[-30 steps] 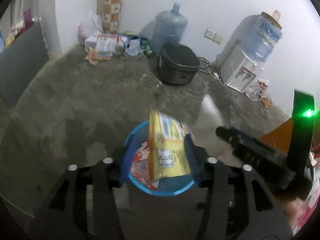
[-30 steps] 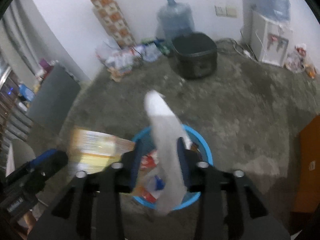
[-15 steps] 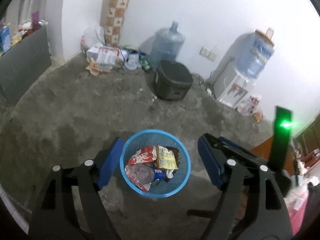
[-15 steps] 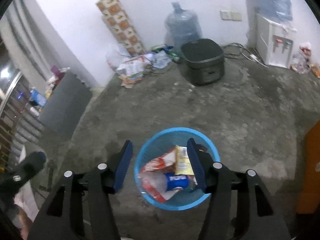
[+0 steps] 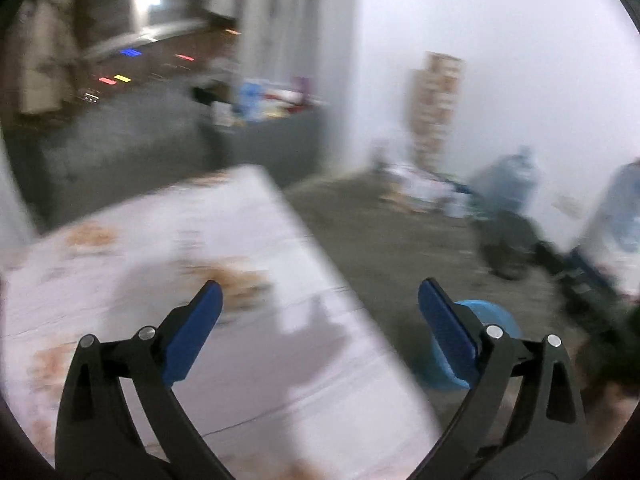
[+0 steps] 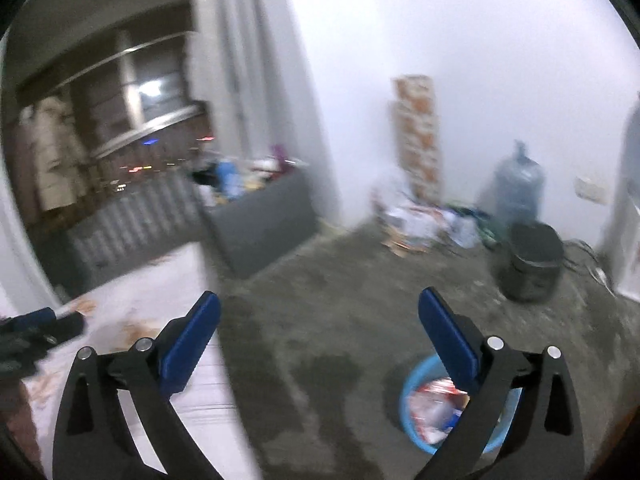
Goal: Collect trash
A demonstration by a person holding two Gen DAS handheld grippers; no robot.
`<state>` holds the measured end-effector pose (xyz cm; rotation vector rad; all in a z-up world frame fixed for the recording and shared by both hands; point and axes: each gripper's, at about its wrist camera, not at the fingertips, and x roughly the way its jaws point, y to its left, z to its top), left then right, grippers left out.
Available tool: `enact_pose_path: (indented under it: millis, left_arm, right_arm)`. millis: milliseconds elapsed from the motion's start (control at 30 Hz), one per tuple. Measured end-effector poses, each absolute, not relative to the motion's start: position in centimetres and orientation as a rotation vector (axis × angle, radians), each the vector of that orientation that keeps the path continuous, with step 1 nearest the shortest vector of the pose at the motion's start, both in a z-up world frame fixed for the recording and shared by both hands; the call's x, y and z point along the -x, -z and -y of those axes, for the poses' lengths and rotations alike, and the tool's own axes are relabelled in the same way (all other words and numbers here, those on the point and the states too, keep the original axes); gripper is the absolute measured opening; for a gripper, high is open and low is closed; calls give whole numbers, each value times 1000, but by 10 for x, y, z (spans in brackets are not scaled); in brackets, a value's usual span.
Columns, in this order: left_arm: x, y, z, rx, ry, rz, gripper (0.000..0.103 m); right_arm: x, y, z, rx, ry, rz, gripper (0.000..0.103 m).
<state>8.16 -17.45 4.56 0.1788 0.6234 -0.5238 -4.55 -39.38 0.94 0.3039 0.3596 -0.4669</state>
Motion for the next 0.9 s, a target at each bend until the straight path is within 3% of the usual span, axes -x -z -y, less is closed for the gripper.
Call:
enact_pose_path:
  millis: [233,433,633,900]
  left_arm:
    - [-43,-43,109,-213,381,-576,94]
    - [-31,-10,76,-171,302,-694,94]
    - [-27,5,68,-161,266,-761,94]
    - [-17,-1,83,-198,284,-733,94]
  right_arm:
    - [41,-47,297,-123,399,-395,97]
    - [68,-26,246,-96,452,-527,97]
    - [85,18,236,-83,481,-708,97]
    - [87,16,251,-41,507,-703,97]
